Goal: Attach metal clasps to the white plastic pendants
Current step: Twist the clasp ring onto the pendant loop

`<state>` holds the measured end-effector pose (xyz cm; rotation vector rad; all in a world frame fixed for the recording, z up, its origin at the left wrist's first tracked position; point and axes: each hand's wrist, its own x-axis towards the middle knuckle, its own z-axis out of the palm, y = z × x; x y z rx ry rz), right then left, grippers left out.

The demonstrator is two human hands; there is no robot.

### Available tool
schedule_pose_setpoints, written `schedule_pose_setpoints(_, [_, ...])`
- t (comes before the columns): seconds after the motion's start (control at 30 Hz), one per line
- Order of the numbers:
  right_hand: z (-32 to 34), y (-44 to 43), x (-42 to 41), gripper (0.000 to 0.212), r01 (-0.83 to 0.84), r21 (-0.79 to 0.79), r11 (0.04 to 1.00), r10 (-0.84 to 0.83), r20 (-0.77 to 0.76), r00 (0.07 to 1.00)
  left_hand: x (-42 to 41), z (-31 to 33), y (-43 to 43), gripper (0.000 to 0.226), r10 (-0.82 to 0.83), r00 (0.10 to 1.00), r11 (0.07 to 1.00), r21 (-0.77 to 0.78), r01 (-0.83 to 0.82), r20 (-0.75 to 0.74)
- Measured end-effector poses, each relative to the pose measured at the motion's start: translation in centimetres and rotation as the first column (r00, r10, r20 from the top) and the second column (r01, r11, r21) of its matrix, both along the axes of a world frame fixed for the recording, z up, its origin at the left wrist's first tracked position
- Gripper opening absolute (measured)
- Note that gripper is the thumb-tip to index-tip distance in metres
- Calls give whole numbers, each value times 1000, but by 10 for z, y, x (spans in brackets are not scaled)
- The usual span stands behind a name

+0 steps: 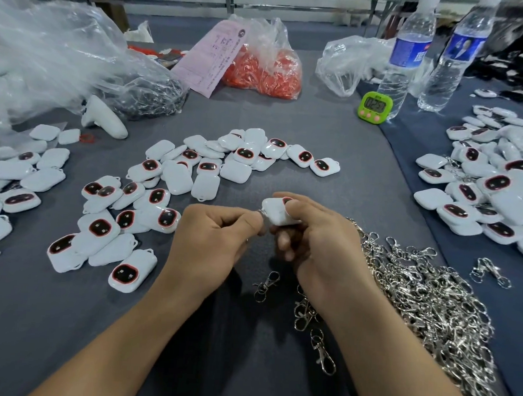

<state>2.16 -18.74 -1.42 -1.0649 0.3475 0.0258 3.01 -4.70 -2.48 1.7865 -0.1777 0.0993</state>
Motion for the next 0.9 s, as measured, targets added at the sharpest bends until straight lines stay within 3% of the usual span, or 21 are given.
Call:
schedule_pose_setpoints(0.07, [-4, 1, -2, 19, 87, -309, 947, -51, 121, 991, -1, -3, 3, 33, 7, 989, 968, 248, -44, 148])
schedule_pose_setpoints(0.13, [-9, 2, -6, 17, 208, -680, 703, -12, 282, 959, -5, -1, 7, 32, -131, 953, 814, 579, -54, 272])
schedule_pose_setpoints(0.2, [-13, 6, -11, 21, 258, -827, 499, 101, 351, 931, -6, 0, 10, 24, -307, 879, 622, 776, -104, 364])
schedule_pose_setpoints(0.27, [-14, 9, -13, 25, 256, -866, 430, 166, 354, 920, -6, 3, 10, 19, -392, 827, 555, 820, -137, 403])
schedule_pose_setpoints(0.33, [-14, 8, -13, 25, 242, -864, 442, 181, 349, 919, -4, 2, 11, 18, -405, 810, 530, 831, -169, 423])
schedule_pose_setpoints(0.4, [-12, 4, -8, 20, 208, -798, 565, 111, 323, 940, -6, -2, 10, 22, -319, 856, 545, 818, -184, 406])
schedule_pose_setpoints(0.43, [-10, 2, -6, 18, 177, -717, 674, 51, 285, 957, -7, -3, 9, 27, -237, 900, 608, 779, -157, 366])
schedule_pose_setpoints(0.5, [-5, -3, -1, 18, 111, -458, 882, -38, 166, 985, -5, -5, 8, 29, -95, 974, 829, 559, -37, 205])
schedule_pose_setpoints(0.53, [-3, -5, 0, 19, 81, -325, 942, -49, 103, 993, -3, -6, 7, 26, -71, 990, 909, 417, 13, 124])
schedule_pose_setpoints(0.6, [0, -6, 2, 18, 45, -164, 985, -40, 35, 999, 0, -4, 3, 21, -87, 995, 968, 241, 72, 53])
schedule_pose_setpoints(0.7, [-2, -4, 1, 18, 25, -173, 985, -17, 49, 999, 0, -2, 1, 23, -98, 995, 984, 152, 97, -1])
schedule_pose_setpoints(0.77, [-4, -3, 0, 19, 51, -257, 965, -25, 102, 994, -2, -3, 2, 26, -86, 996, 980, 179, 83, 11])
schedule_pose_setpoints(0.83, [-6, -2, -4, 18, 138, -478, 868, -39, 211, 977, -2, -5, 5, 34, -121, 986, 921, 383, 69, 113])
schedule_pose_setpoints(0.9, [-10, 3, -10, 18, 242, -726, 644, 29, 339, 941, -1, -2, 7, 35, -240, 934, 752, 659, 8, 263])
